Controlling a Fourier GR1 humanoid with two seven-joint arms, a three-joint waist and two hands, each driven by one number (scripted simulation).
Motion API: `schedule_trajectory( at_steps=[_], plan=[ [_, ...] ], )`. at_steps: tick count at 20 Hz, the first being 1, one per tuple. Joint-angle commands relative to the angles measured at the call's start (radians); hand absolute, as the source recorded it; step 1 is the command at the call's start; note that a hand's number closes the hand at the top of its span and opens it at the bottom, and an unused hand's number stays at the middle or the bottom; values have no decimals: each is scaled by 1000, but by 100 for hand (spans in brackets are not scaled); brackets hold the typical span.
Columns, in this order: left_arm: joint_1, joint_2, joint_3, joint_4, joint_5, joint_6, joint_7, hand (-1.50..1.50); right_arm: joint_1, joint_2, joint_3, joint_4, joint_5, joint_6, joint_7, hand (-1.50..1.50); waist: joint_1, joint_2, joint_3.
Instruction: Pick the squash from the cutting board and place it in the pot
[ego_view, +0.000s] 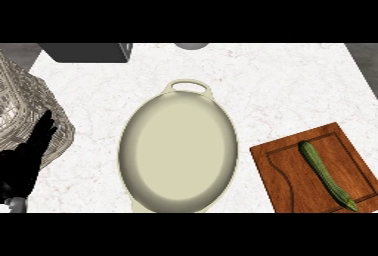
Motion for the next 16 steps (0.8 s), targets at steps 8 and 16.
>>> schedule_trajectory(
  at_steps=[8,16],
  plan=[
    [-36,-17,0,10,-42,18,23,0,-103,-122,250,-161,139,292,398,-150,0,0,-1],
    [-37,-43,13,-27,-64,-8,73,0,-231,50,346,-78,221,375,528,-150,2,0,2]
  ],
)
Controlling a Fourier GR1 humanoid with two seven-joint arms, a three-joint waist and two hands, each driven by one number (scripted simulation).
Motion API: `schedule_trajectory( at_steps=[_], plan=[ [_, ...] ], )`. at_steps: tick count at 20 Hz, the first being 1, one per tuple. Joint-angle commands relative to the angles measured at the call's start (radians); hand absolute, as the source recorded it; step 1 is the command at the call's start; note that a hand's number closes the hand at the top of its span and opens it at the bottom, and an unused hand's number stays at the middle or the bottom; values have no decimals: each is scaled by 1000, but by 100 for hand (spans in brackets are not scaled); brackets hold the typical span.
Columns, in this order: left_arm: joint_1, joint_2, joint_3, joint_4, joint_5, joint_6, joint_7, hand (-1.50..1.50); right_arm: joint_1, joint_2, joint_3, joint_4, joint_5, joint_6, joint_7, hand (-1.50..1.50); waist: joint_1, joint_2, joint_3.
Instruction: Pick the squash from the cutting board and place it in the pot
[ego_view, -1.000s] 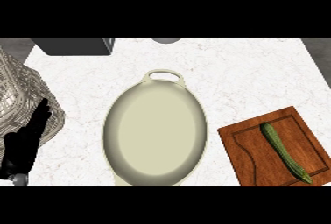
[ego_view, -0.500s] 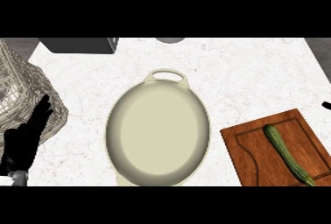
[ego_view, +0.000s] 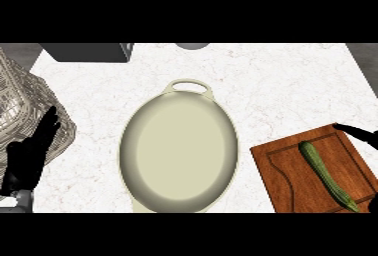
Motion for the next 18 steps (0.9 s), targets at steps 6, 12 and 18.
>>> schedule_trajectory(
  at_steps=[6,12,18],
  plan=[
    [82,-35,18,-120,-41,-12,31,0,-95,141,48,-1,113,94,196,-150,-2,-2,1],
    [40,-57,72,-40,-45,-62,10,0,-91,210,58,47,232,109,146,-150,-6,-1,1],
    [52,-114,64,-3,-109,-54,-46,0,-113,242,31,99,305,146,127,-150,-7,-1,1]
  ],
)
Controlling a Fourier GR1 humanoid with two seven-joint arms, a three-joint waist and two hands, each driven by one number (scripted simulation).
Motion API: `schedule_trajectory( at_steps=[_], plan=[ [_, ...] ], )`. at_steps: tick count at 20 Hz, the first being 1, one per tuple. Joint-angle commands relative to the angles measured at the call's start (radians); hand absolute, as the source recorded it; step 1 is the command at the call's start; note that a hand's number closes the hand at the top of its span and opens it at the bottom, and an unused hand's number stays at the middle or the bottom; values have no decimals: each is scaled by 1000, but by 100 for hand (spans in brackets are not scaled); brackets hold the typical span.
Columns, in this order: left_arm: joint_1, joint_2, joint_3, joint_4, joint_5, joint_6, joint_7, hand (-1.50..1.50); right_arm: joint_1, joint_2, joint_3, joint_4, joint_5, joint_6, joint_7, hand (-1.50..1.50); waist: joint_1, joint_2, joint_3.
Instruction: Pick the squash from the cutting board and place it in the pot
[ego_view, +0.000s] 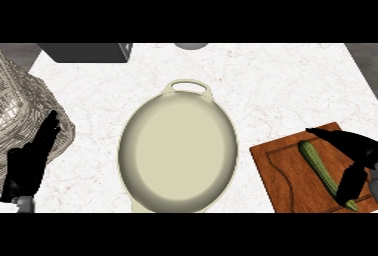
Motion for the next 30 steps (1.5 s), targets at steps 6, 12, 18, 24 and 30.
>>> schedule_trajectory(
  at_steps=[6,12,18,24,30],
  plan=[
    [-37,-1,87,51,-15,-64,-21,0,-2,58,-30,70,136,-1,-59,-150,-3,0,0],
    [38,-69,24,-92,-95,-23,42,0,-33,71,-48,136,192,10,-110,-150,2,-1,0],
    [-98,-39,113,94,-63,-73,-2,0,11,94,-13,182,270,-42,-205,150,-5,0,0],
    [17,-54,118,-30,-61,-109,5,0,-27,102,-29,201,321,-73,-278,150,1,0,0],
    [8,-60,114,5,-82,-95,-15,0,-2,379,143,3,377,-130,-118,150,-4,-11,-4]
  ],
)
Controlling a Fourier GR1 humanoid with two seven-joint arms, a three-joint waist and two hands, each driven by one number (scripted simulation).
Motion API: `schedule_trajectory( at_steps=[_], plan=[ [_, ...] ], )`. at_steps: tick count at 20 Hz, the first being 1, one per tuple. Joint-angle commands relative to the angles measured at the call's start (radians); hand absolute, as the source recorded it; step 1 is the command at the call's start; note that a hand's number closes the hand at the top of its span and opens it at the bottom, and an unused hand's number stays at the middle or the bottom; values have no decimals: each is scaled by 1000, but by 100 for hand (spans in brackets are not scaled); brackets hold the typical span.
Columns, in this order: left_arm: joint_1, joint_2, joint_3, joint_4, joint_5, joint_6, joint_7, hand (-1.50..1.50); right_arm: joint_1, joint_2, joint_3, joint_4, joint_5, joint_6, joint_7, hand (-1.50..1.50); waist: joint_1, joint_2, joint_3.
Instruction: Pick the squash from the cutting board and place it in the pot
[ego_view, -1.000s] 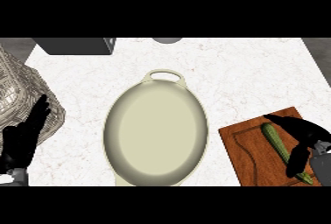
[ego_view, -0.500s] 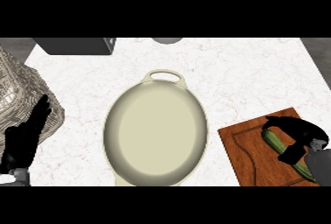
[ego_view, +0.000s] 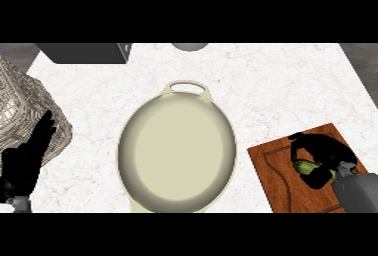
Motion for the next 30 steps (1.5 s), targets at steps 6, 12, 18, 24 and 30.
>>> schedule_trajectory(
  at_steps=[6,12,18,24,30],
  plan=[
    [-21,-21,-46,13,-18,-11,-6,0,-23,439,491,-224,95,-98,256,150,65,-5,8],
    [-41,-20,-49,32,-23,-13,2,0,-26,446,816,-330,130,-268,587,150,46,0,10],
    [-41,-16,-32,30,-17,-6,29,0,-146,447,995,-505,298,-407,888,150,27,-10,10],
    [-54,-4,-15,25,-5,-13,21,0,-298,446,1033,-605,389,-467,1107,150,35,-6,9],
    [-83,7,-4,43,0,-21,21,0,-364,446,1015,-629,374,-581,1200,150,33,0,9]
  ],
)
